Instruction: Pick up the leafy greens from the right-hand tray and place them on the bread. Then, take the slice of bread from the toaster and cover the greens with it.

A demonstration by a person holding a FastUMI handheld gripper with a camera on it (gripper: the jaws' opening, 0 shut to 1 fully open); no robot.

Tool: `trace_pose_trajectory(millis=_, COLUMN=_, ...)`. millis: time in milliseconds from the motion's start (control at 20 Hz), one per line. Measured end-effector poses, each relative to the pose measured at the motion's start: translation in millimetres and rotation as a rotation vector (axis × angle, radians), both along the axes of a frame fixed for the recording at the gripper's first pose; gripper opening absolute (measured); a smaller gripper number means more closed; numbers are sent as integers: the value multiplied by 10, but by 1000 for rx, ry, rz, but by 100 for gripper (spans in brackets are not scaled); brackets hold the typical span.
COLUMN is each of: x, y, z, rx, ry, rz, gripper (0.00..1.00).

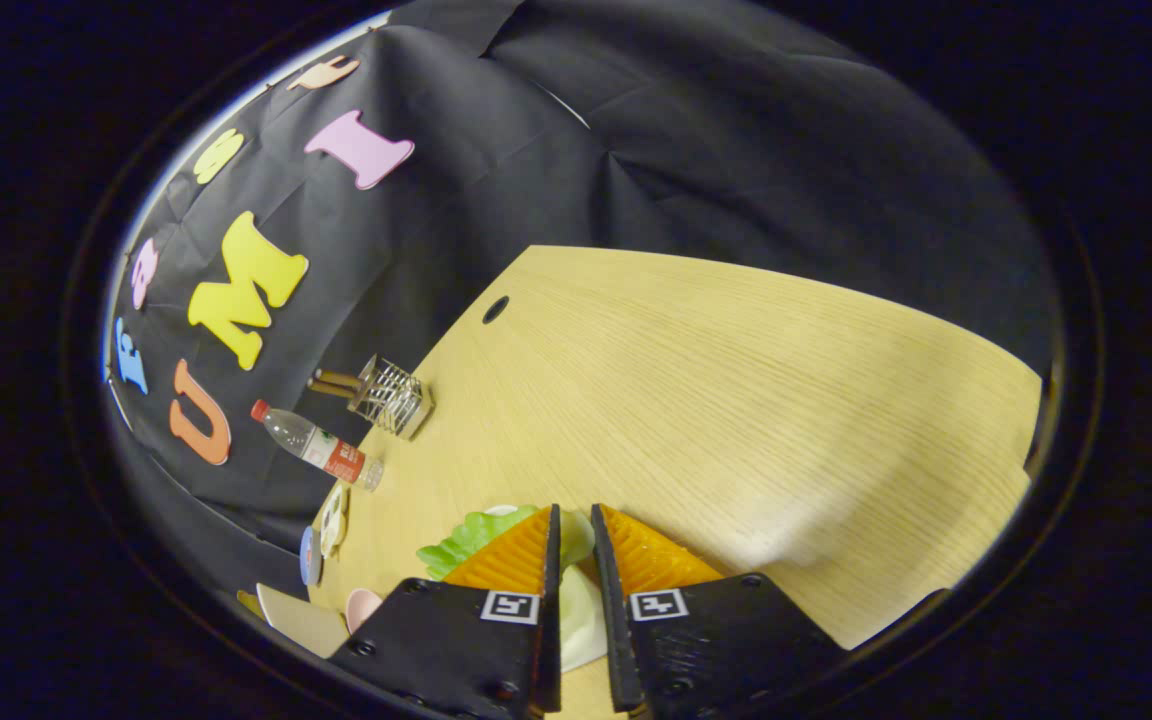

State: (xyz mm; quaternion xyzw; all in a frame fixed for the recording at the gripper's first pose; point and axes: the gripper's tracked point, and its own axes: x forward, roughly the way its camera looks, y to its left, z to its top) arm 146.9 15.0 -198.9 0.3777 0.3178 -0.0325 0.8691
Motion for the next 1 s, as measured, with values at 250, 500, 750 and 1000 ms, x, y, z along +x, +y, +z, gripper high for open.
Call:
trace_pose_trajectory(millis=250, x=-50, y=11, z=110, rx=0, ry=-24, rz=28, gripper=0)
trace_pose_trajectory(millis=500, x=-143, y=132, z=472, rx=-25, ry=-113, rz=46, gripper=0)
trace_pose_trajectory(millis=750, x=-313, y=412, z=1039, rx=-39, ry=-214, rz=74, gripper=0)
trace_pose_trajectory(millis=1000, x=-463, y=980, z=1460, rx=-89, ry=-300, rz=137, gripper=0)
